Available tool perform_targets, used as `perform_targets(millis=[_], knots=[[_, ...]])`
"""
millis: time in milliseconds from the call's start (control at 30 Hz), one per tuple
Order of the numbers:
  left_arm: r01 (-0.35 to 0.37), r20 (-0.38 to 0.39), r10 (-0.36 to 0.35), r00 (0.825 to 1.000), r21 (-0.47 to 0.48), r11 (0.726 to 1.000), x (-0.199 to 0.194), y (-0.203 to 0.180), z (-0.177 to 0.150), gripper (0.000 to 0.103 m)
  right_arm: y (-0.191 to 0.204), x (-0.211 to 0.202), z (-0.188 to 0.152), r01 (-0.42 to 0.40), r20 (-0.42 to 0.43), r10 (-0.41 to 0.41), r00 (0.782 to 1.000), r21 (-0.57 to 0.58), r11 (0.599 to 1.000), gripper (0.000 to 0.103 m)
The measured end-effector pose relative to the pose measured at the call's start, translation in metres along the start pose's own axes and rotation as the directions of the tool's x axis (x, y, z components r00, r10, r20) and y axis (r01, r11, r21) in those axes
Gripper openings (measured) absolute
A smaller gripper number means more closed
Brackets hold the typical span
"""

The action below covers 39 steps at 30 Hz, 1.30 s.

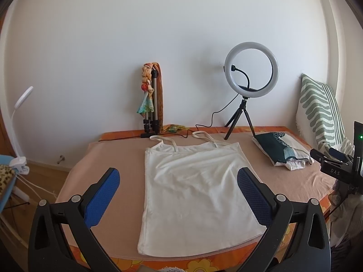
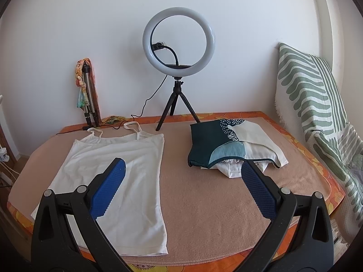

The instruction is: Fold small clothes

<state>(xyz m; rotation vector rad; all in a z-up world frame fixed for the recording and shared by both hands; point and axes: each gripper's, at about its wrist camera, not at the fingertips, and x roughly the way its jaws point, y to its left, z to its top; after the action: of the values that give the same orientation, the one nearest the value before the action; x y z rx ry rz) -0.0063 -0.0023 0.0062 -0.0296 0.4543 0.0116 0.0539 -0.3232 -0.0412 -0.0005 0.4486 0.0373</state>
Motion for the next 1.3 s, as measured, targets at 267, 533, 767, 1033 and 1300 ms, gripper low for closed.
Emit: perform_targets(millis=[267,533,767,1033,1300], knots=[[0.001,0.001,-0.001,1.000,-0.005,1.000,0.0002,0.0002,-0.0001,0.103,0.0018,0.0019,0.0012,-0.004,-0.006,0.004,1.000,-0.009,1.000,0.103],[0.004,0.002,-0.004,1.000,-0.008,1.000,0.0008,0.0018,0.0009,0.103,0.0024,0.0033,0.0011,-0.001,-0.009,0.001,1.000,-0.008,1.000,0.103],[0.005,0.003,-0.005,1.000,-0.009,1.000,0.0015,0.0026,0.0008,0.103,0.0031,0.0035,0.0009,-0.005,-0.013,0.005,1.000,-0.004,1.000,0.103],[0.001,0.009,-0.001,1.000,-0.009,1.000,0.0003,0.0031,0.0018,0.103,0.0028,0.0038,0.0025,-0.008,-0.013,0.008,1.000,-0.002,1.000,0.103],[0.004,0.010,-0.004,1.000,-0.008,1.000,-0.0015,0.0016,-0.0004,0.103,0.0026,0.0035,0.0022,-0.010,-0.013,0.010,1.000,-0.003,1.000,0.103]])
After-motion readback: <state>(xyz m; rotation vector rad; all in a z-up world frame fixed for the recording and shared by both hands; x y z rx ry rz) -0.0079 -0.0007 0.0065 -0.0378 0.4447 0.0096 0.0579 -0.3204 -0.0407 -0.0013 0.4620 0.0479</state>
